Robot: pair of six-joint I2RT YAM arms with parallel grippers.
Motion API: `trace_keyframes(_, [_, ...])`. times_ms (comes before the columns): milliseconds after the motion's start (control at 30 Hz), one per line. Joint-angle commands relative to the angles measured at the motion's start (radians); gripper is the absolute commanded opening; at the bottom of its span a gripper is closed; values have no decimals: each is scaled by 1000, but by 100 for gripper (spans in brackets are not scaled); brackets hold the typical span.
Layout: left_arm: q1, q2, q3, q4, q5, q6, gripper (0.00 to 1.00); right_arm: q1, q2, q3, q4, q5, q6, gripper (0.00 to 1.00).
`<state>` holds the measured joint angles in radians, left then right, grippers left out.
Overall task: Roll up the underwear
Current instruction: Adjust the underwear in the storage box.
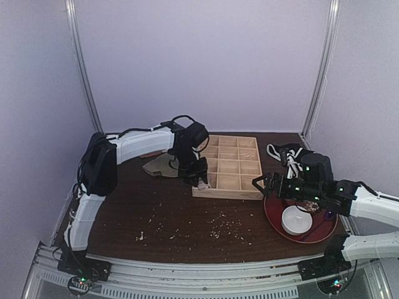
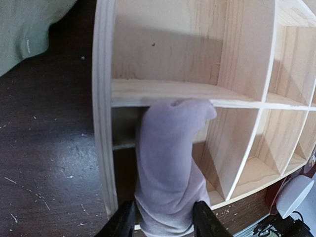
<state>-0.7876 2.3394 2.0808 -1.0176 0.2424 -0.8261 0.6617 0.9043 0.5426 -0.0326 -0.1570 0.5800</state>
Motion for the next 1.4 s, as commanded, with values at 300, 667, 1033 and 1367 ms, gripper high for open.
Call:
trace_keyframes(300, [-5, -2, -10, 62, 23, -34, 14, -7, -9, -24, 18, 5, 0, 100])
trace_keyframes(667, [-35, 64, 28, 56, -3, -10, 0, -7, -12, -31, 15, 6, 5, 100])
trace_keyframes(1033, [-46, 133, 2, 70, 7, 12, 0, -7, -7, -23, 9, 3, 2, 100])
trace_keyframes(1367, [-46, 55, -19, 56, -6, 10, 25, -7, 1, -11, 6, 2, -5, 100])
